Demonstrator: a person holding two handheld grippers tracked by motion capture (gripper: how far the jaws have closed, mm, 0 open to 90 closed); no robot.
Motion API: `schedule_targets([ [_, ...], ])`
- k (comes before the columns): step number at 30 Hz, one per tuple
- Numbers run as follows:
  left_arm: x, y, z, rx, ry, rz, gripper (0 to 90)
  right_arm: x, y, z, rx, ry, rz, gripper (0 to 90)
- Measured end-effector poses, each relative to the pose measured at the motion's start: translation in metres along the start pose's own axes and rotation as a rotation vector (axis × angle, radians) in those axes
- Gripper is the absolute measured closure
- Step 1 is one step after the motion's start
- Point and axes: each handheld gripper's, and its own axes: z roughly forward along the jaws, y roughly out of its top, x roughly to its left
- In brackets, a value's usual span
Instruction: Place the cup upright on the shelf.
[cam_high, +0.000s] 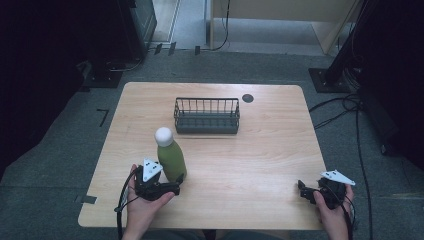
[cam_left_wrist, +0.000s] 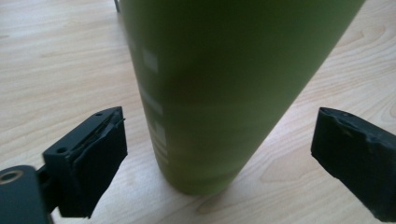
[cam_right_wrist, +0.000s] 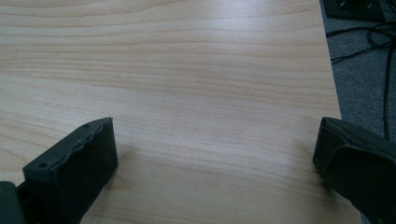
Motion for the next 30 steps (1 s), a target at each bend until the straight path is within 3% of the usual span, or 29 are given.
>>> schedule_targets([
  [7,-0.001,0.008,0.003,-0.041,0.017,0.004,14.1,0.0,0.0,0.0,0.0,0.0,0.001,0.0],
  [20,-0.001,0.021,0.001,-0.1,0.012,-0.019,16.6,0.0,0.0,0.0,0.0,0.0,0.0,0.0],
  [30,-0.003,0.031,0.002,-0.121,0.021,-0.005,19.6,0.0,0.0,0.0,0.0,0.0,0.001,0.0],
])
